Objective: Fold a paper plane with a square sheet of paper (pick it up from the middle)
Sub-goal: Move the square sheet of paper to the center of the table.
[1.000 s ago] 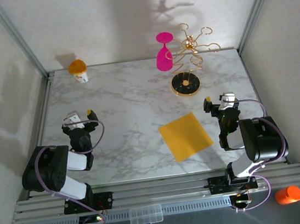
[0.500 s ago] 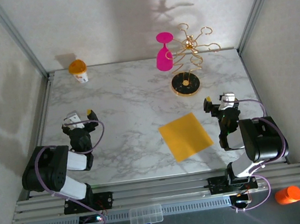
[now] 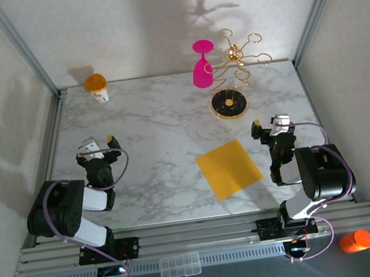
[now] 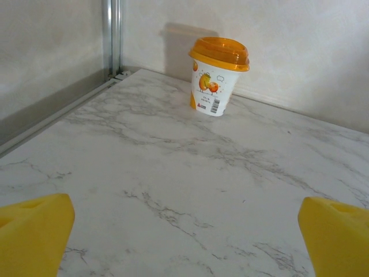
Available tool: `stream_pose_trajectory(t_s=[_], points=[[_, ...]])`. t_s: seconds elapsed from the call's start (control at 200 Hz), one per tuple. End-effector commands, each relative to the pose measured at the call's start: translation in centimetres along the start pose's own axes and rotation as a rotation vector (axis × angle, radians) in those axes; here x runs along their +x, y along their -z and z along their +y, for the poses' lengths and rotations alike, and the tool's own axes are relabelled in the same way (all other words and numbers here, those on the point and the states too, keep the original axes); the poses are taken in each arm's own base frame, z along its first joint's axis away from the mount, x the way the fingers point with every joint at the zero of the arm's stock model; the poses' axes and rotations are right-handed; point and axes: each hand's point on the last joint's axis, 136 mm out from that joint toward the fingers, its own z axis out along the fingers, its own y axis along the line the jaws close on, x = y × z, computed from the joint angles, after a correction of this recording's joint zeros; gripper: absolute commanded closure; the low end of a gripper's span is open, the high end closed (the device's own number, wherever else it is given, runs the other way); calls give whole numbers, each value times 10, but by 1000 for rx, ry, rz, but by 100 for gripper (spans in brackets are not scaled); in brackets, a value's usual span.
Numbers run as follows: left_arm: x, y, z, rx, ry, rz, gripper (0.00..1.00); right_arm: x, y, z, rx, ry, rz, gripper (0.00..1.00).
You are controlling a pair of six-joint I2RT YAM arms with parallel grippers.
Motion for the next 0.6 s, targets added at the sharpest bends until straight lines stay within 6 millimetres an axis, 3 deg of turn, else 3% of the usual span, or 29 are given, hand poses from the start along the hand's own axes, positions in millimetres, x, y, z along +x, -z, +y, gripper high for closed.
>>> stream_pose_trajectory(t_s=[0.0,0.135,0.29,0.396,0.596], points=[[-13,-2,1,-51,-5,-27,1,-33,-14,-8,63,-20,-12,1],[-36,-5,4,-124,-8,-13,1,-54,-34,-8,103,-73,126,1],[-63,-11,-8,-141,164,80,1,-54,-38,28,-33,-201,327,1],[-64,-12,-40,-21,264,221,1,-36,-18,58,-140,-316,480,1],[-52,3,-87,173,393,413,1,1,51,121,-332,-463,649,7]])
